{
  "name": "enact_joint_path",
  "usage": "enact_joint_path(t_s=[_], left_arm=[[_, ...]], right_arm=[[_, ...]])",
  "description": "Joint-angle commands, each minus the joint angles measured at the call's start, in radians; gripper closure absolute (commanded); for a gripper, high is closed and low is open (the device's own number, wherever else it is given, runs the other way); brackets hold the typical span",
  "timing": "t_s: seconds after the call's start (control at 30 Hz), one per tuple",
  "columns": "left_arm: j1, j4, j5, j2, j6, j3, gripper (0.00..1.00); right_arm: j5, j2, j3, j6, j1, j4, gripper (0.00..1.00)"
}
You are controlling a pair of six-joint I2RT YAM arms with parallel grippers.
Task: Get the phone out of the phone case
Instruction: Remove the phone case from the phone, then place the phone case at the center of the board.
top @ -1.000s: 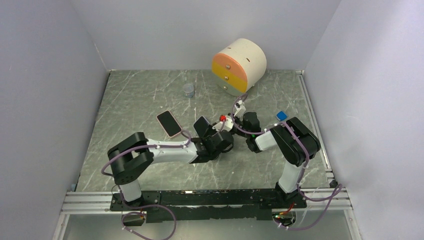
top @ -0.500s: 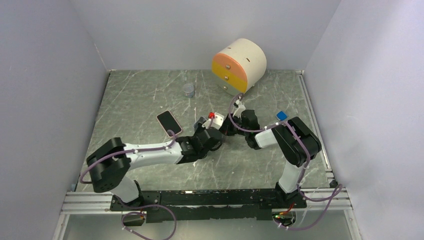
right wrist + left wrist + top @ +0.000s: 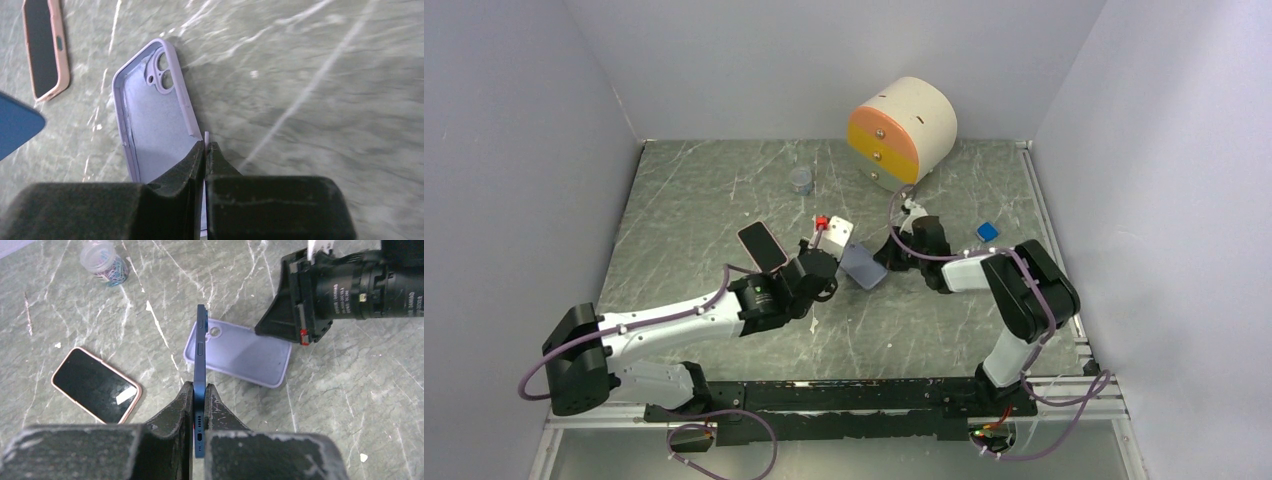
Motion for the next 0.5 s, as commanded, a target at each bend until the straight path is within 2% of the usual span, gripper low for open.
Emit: enact_joint_path(t_s=[0.0, 0.23, 0.47], left_arm=[[0.000, 0.047, -0.063, -0.062, 0.051, -0.024, 0.97], [0.016, 0.098, -0.075, -0.081, 0.117, -0.058, 0.97], [0.046, 0.210, -0.019, -0.074, 0.203, -0.104, 0.97]], right_arm=[[0.066, -0.099, -0.027, -0.031, -0.071, -0.027, 1.00], [0.138, -0.200, -0.064, -0.037, -0.197, -0.111, 1.00], [0.204, -0.215, -0.074, -0.008, -0.312, -0.119, 1.00]])
